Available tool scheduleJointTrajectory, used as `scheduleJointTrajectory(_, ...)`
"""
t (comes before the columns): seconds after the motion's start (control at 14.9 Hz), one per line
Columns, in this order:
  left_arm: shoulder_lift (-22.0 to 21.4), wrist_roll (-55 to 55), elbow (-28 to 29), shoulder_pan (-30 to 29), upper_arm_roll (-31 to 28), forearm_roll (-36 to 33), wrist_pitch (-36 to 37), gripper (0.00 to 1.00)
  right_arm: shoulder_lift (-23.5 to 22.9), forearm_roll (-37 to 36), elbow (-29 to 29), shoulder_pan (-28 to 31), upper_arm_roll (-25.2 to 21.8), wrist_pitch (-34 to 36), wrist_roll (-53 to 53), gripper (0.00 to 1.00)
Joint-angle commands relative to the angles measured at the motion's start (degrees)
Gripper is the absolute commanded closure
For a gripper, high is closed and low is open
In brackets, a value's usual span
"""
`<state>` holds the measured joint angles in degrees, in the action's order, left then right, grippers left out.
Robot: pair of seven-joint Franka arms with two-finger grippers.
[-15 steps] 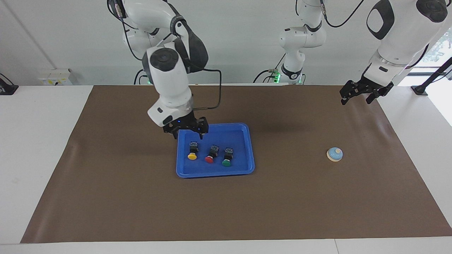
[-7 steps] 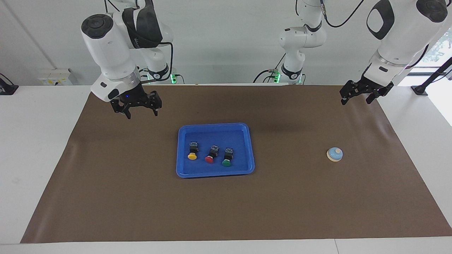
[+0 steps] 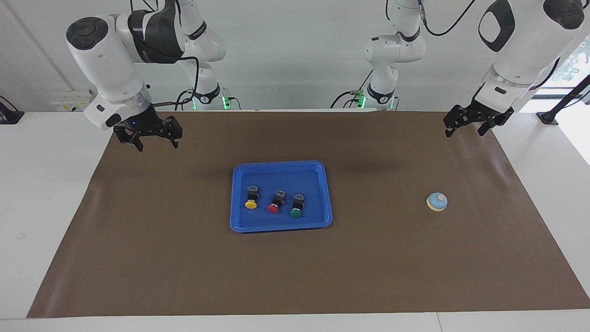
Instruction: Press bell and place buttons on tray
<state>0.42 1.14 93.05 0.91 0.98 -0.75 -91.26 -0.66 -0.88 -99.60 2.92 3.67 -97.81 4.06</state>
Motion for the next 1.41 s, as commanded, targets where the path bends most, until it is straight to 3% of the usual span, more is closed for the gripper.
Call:
scheduleJointTrajectory(0.0, -0.1, -0.5, -0.3, 0.1, -0.1, -0.5, -0.1, 0.0, 0.6, -0.1, 0.1, 0.8, 0.8, 0.1, 0.9, 0.0)
scheduleJointTrajectory(0.67, -0.2, -2.4, -0.3, 0.1, 0.0, -0.6, -3.0, 0.0, 0.7, 1.1, 3.3, 2.8, 0.8, 4.6, 0.7, 0.0)
scheduleJointTrajectory(0.74, -0.6, -2.5, 0.6, 0.6, -0.2, -0.7, -3.6, 0.05, 0.7, 2.2, 4.0, 2.8, 0.7, 5.7, 0.6, 0.0)
scheduleJointTrajectory(0.81, -1.6, -2.0, 3.2, 0.0, -0.2, -0.7, -6.4, 0.68, 0.7, 2.5, 4.6, 2.8, 0.7, 6.7, 0.5, 0.0)
scheduleJointTrajectory(0.87, -2.2, -1.8, 6.2, -0.4, -0.3, -0.7, -10.8, 1.0, 0.7, 2.5, 4.7, 2.8, 0.7, 7.0, 0.4, 0.0)
scheduleJointTrajectory(1.01, -2.3, -1.1, 12.1, -1.4, -0.4, -0.7, -15.8, 1.0, 0.7, 2.6, 4.6, 2.8, 0.7, 7.0, 0.1, 0.0)
scheduleJointTrajectory(1.34, 5.9, 5.5, 13.1, -4.2, -0.4, -0.7, -25.0, 1.0, 0.7, 3.2, 4.7, 2.8, 0.7, 6.7, -0.1, 0.0)
